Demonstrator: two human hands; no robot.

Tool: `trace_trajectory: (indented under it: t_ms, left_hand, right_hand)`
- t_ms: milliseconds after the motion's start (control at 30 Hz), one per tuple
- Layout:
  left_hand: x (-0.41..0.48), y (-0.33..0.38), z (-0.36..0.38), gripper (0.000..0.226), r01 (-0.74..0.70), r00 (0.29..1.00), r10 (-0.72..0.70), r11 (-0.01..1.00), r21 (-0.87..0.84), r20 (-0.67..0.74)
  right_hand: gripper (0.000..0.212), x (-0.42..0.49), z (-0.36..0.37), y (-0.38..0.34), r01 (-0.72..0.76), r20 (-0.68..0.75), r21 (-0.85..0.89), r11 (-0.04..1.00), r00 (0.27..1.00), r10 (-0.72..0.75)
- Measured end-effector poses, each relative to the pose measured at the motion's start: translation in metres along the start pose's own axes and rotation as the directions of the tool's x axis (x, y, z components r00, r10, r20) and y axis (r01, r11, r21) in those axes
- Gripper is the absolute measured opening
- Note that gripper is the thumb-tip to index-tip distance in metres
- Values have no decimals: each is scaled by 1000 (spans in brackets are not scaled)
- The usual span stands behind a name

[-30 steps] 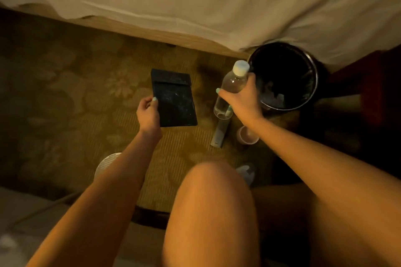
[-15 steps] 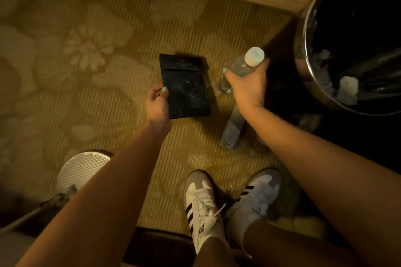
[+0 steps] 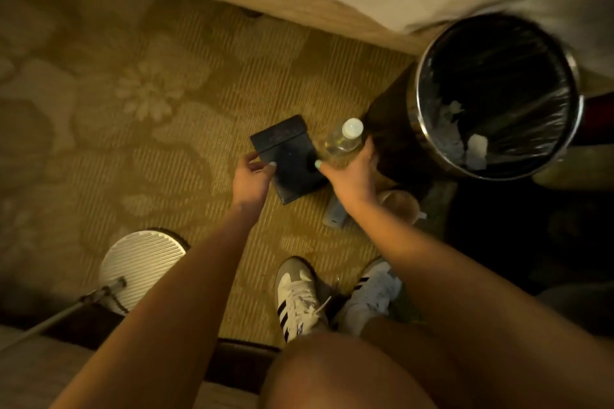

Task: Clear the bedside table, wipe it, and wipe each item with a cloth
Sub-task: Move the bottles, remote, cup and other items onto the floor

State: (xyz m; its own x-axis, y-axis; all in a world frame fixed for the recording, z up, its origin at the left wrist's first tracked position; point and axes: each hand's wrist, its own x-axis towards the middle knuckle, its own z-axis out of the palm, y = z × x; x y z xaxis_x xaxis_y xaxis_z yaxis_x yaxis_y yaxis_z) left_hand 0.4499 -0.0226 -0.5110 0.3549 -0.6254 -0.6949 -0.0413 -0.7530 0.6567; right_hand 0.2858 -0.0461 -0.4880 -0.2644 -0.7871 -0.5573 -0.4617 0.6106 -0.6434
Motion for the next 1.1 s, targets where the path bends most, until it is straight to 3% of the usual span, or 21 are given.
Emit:
trace_trajectory:
  t_ms: [100, 300, 433, 567, 833, 1100]
  left_hand:
    - [-29, 44, -11, 54, -140, 988, 132, 985, 106, 78]
    - [-96, 138, -24, 54, -358, 932, 327, 901, 244, 158]
    - [-154, 183, -26, 52, -515, 857, 498, 815, 264, 133]
    - [-228, 221, -20, 51, -648, 761, 629, 728, 225, 158]
    - [-363, 257, 6, 51, -818, 575, 784, 548, 174, 235]
    - [-474, 218, 92, 52, -872, 477, 786, 481, 95, 395]
  right_hand:
    - [112, -41, -16, -20, 28, 24, -17, 999, 999, -27]
    - [95, -93, -91, -97, 262, 15, -76, 962, 965, -262]
    - [82, -133, -161, -137, 424, 36, -176, 888, 904, -425]
    - [70, -184, -232, -159, 490, -4, -232, 840, 863, -505]
    - [57, -274, -358, -137, 438, -280, -306, 845, 807, -520]
    - [69, -347, -435, -23, 340, -295, -454, 823, 815, -499]
